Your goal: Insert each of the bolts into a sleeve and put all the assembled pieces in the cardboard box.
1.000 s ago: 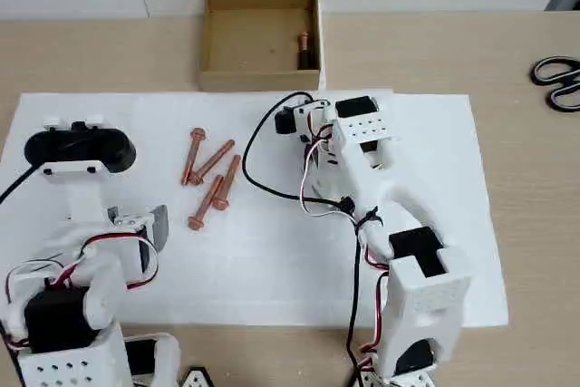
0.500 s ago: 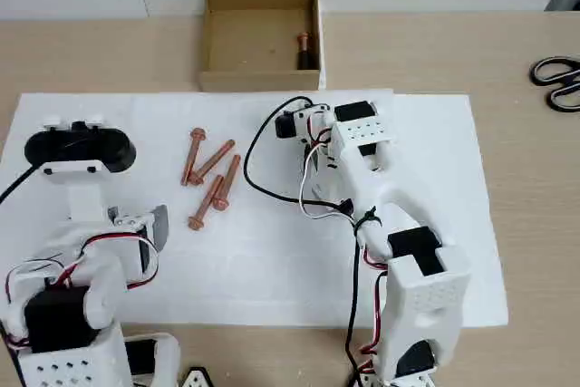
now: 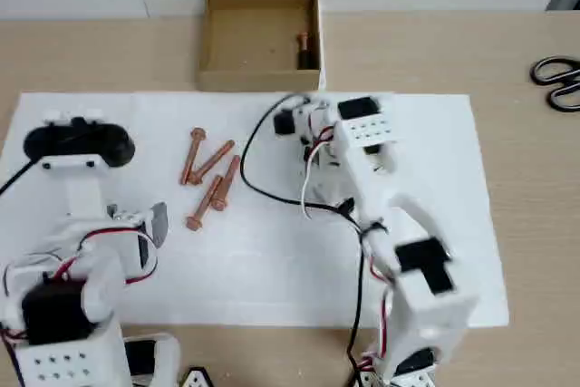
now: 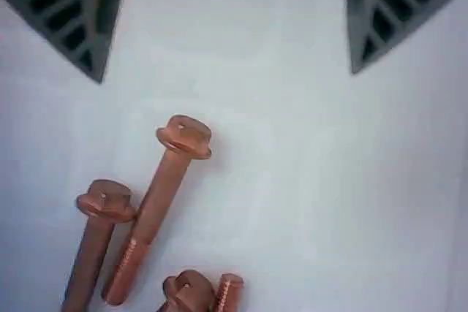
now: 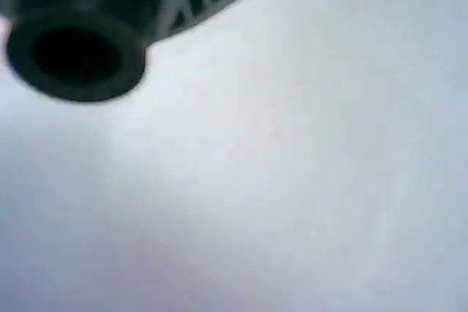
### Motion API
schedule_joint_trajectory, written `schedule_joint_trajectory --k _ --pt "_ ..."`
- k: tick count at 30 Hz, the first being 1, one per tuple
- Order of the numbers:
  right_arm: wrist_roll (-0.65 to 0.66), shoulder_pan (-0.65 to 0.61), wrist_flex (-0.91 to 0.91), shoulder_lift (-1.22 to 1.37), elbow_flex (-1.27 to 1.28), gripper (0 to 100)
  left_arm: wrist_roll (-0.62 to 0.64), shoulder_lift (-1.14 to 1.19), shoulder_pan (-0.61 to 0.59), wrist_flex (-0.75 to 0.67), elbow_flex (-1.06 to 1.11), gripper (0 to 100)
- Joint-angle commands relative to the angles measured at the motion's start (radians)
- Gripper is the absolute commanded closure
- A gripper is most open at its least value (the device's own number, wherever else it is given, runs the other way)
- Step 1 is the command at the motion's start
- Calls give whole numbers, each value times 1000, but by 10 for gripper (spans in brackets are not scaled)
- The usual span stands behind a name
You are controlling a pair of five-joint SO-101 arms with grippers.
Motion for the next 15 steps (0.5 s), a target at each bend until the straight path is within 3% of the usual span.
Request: schedule_joint_trajectory --k 1,6,15 --pt "8 -4 64 -188 -8 995 3 157 0 49 -125 797" --pt "6 -2 127 -318 -5 995 -15 436 5 71 -311 797" --pt "-20 -2 140 -390 -2 995 -89 931 155 12 -555 797"
